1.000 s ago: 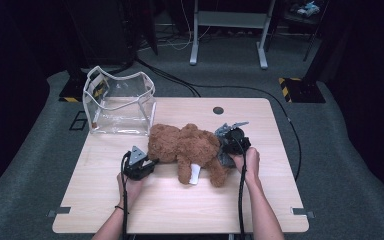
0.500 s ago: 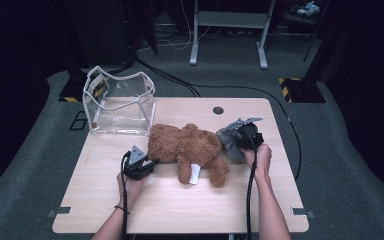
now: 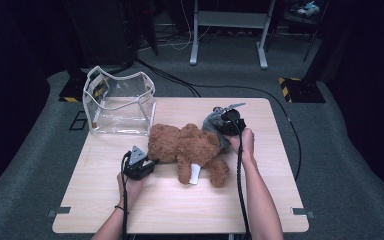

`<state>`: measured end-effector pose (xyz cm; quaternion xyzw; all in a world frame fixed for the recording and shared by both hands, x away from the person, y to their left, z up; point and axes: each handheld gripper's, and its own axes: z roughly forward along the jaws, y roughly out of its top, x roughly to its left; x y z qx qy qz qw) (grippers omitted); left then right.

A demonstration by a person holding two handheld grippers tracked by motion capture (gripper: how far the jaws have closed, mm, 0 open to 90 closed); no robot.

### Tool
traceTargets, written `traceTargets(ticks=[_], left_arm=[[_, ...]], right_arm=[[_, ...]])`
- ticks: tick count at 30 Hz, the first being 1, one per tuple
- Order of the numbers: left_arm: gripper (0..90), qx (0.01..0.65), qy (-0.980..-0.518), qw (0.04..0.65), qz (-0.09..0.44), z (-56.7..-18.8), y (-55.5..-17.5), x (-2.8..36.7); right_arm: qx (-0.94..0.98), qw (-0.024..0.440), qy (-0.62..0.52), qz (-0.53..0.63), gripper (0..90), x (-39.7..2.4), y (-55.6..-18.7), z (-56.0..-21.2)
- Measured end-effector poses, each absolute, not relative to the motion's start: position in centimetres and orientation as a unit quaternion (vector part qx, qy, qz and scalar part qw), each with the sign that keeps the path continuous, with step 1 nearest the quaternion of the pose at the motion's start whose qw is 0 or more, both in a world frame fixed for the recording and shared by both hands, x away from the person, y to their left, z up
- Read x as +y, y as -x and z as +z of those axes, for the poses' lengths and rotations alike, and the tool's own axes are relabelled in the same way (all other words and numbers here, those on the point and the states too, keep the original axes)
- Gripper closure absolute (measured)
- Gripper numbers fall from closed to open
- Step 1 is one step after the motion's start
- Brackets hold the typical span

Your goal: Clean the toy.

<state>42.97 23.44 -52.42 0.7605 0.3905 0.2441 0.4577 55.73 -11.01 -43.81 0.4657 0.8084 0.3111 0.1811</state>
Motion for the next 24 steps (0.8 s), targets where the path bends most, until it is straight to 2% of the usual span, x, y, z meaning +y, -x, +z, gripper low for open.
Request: traceTargets(ticks=[4, 7, 13, 15, 20, 24], left_arm=[[69.2, 0.39, -0.763, 0.455, 0.243, -52.4, -43.0, 23.4], [69.9, 0.388, -0.764, 0.453, 0.243, -52.4, -43.0, 23.4], [70.0, 0.389, -0.765, 0.453, 0.241, -52.4, -42.9, 23.4], [70.0, 0.39, -0.764, 0.454, 0.242, -52.4, -42.9, 23.4], [70.0, 0.39, -0.764, 0.454, 0.242, -52.4, -42.9, 23.4], [70.0, 0.389, -0.764, 0.454, 0.242, -52.4, -43.0, 23.4]], right_arm=[[0.81, 0.162, -0.478, 0.299, 74.3, -11.0, -56.3, -45.0], [0.803, 0.172, -0.49, 0.292, 74.6, -11.4, -56.3, -45.3], [0.789, 0.22, -0.518, 0.247, 74.7, -13.2, -56.5, -45.4], [0.779, 0.216, -0.534, 0.248, 74.7, -14.2, -56.3, -45.6], [0.769, 0.22, -0.533, 0.276, 74.7, -15.5, -54.5, -45.2], [0.768, 0.203, -0.521, 0.311, 74.8, -15.6, -52.4, -44.7]])
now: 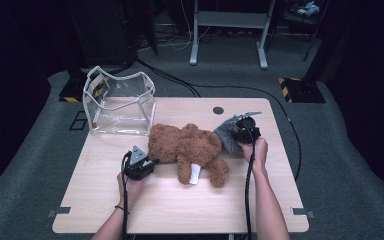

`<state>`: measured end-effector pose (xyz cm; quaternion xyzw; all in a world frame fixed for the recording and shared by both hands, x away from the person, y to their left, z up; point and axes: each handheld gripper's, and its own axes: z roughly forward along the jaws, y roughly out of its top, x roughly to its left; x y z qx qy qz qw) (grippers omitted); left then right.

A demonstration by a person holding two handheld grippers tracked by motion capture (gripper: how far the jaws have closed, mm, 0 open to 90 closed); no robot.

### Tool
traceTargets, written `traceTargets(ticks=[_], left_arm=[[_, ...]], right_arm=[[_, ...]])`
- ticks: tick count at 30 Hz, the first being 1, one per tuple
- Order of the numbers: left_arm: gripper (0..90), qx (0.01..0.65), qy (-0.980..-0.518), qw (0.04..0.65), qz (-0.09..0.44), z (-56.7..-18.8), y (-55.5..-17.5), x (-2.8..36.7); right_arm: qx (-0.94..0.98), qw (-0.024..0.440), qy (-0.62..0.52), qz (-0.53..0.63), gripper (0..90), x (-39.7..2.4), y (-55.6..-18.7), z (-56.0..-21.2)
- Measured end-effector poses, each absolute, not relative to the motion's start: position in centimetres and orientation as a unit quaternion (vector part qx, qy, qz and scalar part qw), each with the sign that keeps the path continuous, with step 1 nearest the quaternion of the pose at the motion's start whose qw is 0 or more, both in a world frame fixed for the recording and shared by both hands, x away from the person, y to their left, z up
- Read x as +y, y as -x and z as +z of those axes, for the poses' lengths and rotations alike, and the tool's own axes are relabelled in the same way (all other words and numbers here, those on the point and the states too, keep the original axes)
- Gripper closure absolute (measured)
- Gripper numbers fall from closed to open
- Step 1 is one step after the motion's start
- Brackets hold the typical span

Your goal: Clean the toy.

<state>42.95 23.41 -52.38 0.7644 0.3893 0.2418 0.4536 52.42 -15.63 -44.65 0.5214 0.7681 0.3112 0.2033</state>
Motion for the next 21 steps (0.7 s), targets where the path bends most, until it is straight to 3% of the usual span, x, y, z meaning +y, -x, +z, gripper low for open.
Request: traceTargets(ticks=[6, 12, 21], left_arm=[[70.1, 0.39, -0.764, 0.454, 0.241, -52.4, -43.0, 23.4], [70.2, 0.389, -0.765, 0.455, 0.237, -52.4, -43.0, 23.5], [70.4, 0.389, -0.766, 0.454, 0.236, -52.3, -43.0, 23.5]], right_arm=[[0.795, 0.167, -0.484, 0.327, 74.9, -14.5, -49.9, -45.3], [0.81, 0.141, -0.475, 0.314, 75.1, -13.1, -50.2, -47.3], [0.816, 0.177, -0.492, 0.246, 75.3, -13.3, -50.8, -48.6]])
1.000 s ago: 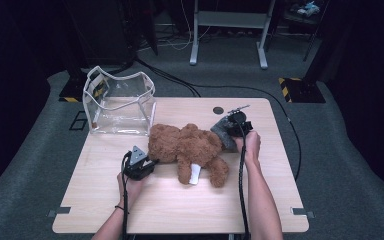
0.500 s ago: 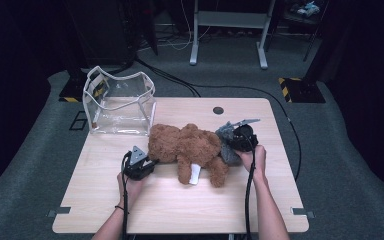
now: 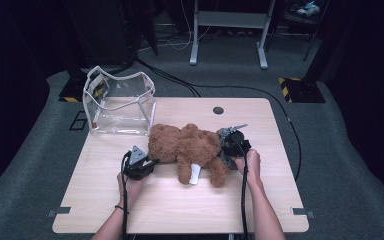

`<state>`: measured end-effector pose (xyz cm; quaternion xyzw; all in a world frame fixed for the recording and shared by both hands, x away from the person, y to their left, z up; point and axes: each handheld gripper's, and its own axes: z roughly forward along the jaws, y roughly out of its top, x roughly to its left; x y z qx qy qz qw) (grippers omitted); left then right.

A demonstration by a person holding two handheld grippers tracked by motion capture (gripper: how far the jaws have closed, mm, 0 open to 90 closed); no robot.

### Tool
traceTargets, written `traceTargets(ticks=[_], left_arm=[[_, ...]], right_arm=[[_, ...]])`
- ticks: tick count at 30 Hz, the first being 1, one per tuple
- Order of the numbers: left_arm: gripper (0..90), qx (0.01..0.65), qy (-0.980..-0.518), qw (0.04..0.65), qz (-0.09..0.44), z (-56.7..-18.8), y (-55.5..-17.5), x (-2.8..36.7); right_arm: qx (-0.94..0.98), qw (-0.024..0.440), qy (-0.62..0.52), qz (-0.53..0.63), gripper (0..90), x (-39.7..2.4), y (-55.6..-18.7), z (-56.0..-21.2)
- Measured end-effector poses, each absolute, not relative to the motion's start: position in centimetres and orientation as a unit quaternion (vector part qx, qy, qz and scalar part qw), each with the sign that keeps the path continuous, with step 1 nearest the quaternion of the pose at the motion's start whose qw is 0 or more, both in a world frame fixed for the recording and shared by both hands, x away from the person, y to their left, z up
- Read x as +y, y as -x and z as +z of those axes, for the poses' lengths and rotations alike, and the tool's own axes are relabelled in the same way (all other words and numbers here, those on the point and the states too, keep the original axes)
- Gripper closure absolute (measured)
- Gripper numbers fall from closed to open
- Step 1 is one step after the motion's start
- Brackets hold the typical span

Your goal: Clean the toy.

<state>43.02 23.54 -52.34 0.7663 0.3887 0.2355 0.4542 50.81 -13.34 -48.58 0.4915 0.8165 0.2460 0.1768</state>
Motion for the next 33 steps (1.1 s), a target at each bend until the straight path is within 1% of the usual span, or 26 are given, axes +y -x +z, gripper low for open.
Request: traceTargets(ticks=[3, 6, 11, 16, 21, 25, 29, 32, 33], left_arm=[[70.3, 0.389, -0.766, 0.454, 0.235, -52.3, -43.0, 23.5], [70.3, 0.389, -0.766, 0.454, 0.235, -52.3, -43.0, 23.5], [70.3, 0.389, -0.765, 0.455, 0.236, -52.4, -43.0, 23.5], [70.2, 0.389, -0.766, 0.454, 0.235, -52.3, -43.0, 23.6], [70.2, 0.388, -0.766, 0.455, 0.236, -52.3, -43.0, 23.5], [70.2, 0.388, -0.765, 0.456, 0.237, -52.4, -43.0, 23.5], [70.5, 0.387, -0.767, 0.453, 0.236, -52.3, -43.0, 23.5], [70.5, 0.387, -0.767, 0.454, 0.236, -52.3, -43.0, 23.5], [70.6, 0.387, -0.768, 0.454, 0.235, -52.3, -43.0, 23.6]], right_arm=[[0.806, 0.183, -0.509, 0.241, 75.3, -14.3, -50.7, -48.2], [0.793, 0.195, -0.512, 0.267, 75.4, -15.2, -50.1, -47.0], [0.781, 0.198, -0.503, 0.314, 75.4, -15.7, -49.2, -44.0], [0.778, 0.2, -0.481, 0.35, 75.3, -14.7, -48.3, -40.9], [0.784, 0.188, -0.446, 0.387, 75.2, -12.4, -47.7, -38.4], [0.795, 0.188, -0.416, 0.4, 75.2, -9.3, -47.4, -37.0], [0.816, 0.179, -0.375, 0.402, 75.1, -5.5, -47.1, -37.4], [0.84, 0.17, -0.347, 0.382, 75.1, -2.1, -46.8, -38.7], [0.849, 0.176, -0.332, 0.372, 75.1, -1.2, -46.8, -39.2]])
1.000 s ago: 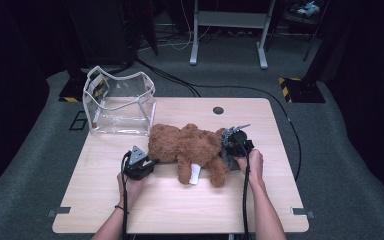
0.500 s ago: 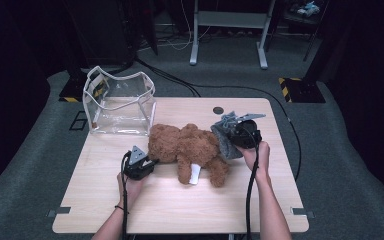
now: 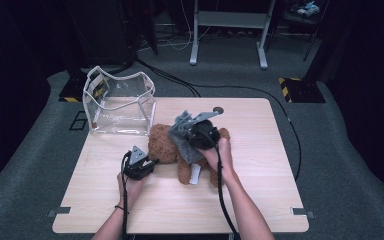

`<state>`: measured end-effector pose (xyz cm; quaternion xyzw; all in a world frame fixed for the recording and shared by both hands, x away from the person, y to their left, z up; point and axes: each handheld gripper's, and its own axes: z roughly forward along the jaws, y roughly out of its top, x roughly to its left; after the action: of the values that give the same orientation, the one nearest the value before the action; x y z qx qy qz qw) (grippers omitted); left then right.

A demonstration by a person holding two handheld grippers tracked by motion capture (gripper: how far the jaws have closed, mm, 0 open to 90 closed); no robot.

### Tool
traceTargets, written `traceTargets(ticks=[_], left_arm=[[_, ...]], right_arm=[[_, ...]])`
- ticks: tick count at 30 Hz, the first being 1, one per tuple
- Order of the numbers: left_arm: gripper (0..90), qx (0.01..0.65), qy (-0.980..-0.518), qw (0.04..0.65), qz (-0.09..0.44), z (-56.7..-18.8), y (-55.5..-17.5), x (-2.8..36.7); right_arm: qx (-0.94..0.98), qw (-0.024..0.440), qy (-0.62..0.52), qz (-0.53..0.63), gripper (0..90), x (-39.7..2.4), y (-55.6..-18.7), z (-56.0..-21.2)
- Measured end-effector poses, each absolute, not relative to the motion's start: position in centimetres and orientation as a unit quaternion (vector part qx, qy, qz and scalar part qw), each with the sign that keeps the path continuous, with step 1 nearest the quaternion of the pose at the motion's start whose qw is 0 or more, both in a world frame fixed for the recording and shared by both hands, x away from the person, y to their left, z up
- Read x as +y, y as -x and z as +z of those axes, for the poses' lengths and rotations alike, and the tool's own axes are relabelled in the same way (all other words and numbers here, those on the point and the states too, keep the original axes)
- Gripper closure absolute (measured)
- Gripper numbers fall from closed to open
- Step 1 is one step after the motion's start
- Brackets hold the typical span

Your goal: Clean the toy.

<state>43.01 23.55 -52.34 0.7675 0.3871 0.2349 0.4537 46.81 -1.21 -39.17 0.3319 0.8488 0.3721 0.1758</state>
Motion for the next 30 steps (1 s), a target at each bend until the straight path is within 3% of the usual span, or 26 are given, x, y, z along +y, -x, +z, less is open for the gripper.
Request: traceTargets(ticks=[6, 30], left_arm=[[71.2, 0.388, -0.766, 0.456, 0.233, -52.3, -43.0, 23.6], [71.4, 0.388, -0.763, 0.462, 0.232, -52.4, -43.0, 23.6]], right_arm=[[0.868, 0.18, -0.329, 0.327, 75.3, 1.0, -46.7, -41.7], [0.846, 0.218, -0.372, 0.315, 75.4, -6.0, -45.6, -41.6]])
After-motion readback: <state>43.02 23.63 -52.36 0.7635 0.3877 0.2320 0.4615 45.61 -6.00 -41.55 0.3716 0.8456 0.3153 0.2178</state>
